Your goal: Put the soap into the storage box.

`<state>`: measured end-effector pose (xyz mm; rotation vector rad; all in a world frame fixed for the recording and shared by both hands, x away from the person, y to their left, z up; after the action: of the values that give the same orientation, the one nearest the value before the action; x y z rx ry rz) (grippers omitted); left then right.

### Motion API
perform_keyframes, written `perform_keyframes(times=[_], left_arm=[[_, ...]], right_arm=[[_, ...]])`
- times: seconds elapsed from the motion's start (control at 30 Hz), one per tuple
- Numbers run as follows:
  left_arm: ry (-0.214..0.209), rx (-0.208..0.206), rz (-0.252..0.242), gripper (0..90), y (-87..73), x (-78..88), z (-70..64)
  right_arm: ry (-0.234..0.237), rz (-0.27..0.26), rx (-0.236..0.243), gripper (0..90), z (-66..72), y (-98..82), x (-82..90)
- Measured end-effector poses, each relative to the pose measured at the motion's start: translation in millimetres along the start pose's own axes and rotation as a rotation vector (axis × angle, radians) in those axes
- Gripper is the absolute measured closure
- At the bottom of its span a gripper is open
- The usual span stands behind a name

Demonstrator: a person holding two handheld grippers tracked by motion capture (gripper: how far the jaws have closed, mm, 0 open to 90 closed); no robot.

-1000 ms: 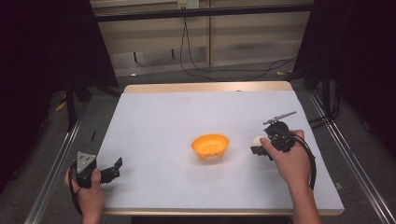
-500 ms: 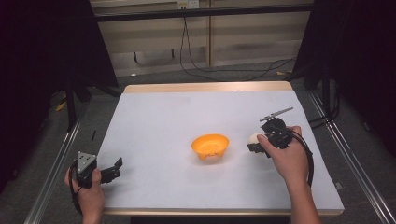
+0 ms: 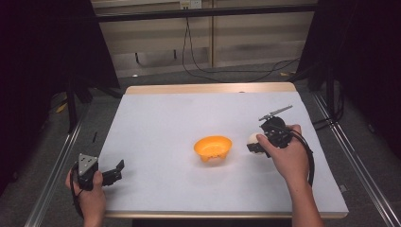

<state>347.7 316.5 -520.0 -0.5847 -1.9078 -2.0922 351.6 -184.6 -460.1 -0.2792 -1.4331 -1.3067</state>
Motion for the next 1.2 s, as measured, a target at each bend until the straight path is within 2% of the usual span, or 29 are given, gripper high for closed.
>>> perform_keyframes(times=[0.4,1.2], left_arm=[[0.003,-0.008,0.005,0.0,-0.3,-0.1,0.4],[0.001,0.005,0.006,0.0,-0.1,-0.8,0.3]], right_arm=[[0.022,0.007,0.027,23.1,12.9,14.8,-9.4],[0.053,0.024,0.077,23.1,37.3,38.9,-27.8]])
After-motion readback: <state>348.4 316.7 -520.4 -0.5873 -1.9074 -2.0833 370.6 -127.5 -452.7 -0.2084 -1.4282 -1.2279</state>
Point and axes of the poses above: each handheld gripper's, and its own axes: x roughly backward along the jaws, y roughly out of its top, z roughly to its left, the point moved 8 cm from there along -x, roughly forward along the jaws, and after that the axes turned 9 degrees about y, right-handed, at the moved point
